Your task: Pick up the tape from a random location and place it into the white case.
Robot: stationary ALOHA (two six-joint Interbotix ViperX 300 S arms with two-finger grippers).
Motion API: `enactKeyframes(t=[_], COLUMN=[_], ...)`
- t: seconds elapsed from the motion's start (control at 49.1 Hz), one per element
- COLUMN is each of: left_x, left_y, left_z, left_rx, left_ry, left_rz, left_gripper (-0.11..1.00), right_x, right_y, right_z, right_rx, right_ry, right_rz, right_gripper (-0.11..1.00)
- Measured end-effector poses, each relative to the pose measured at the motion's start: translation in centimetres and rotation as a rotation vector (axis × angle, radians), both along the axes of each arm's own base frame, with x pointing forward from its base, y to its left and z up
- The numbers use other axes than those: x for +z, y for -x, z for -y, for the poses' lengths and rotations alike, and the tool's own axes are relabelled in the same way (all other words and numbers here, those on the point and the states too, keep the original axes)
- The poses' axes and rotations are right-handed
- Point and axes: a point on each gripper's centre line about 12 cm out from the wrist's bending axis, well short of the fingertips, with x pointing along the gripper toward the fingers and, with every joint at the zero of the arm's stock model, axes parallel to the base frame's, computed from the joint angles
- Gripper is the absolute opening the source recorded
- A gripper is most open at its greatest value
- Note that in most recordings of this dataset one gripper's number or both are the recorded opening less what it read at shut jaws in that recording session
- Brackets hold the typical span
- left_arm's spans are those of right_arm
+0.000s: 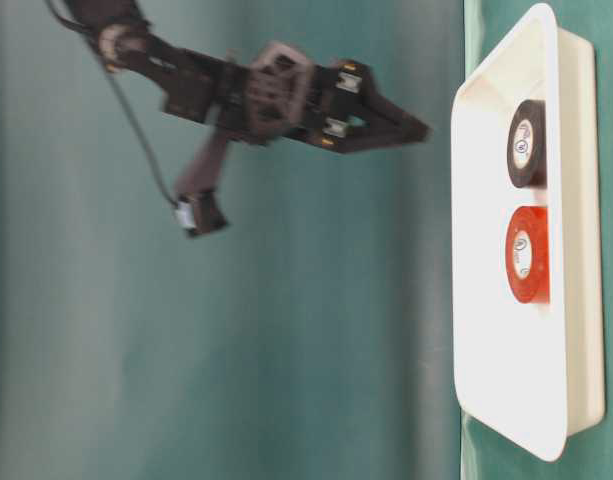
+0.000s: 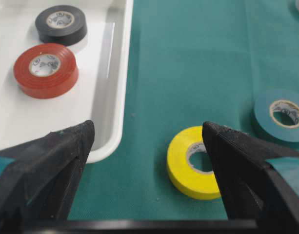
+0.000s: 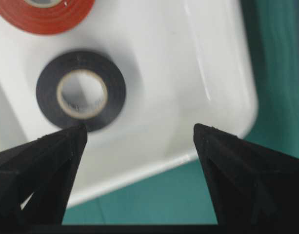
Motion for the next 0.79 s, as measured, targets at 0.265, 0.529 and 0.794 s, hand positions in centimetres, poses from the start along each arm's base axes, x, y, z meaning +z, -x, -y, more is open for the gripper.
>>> enactKeyframes(t=[0.265, 0.529, 0.794], left_x=[0.0, 0.0, -0.1], left_y=[0.0, 0.0, 0.0], left_z=[0.0, 0.0, 0.0], left_rx=[-0.001, 0.000, 0.000], left_ry=[-0.001, 0.000, 0.001], left_rz=[-0.002, -0.002, -0.008], left_gripper=[0.97, 0.97, 0.97], right_x=[3.2, 3.2, 2.9], right_y=[1.3, 1.0, -0.9], right_z=[-0.5, -0.8, -5.8], right_rx=[-0.008, -0.001, 0.129], right_ry=[0.020, 0.021, 0.009], right_rz=[0.039, 0.053, 0.058], right_gripper=[0.88, 0.87, 0.87])
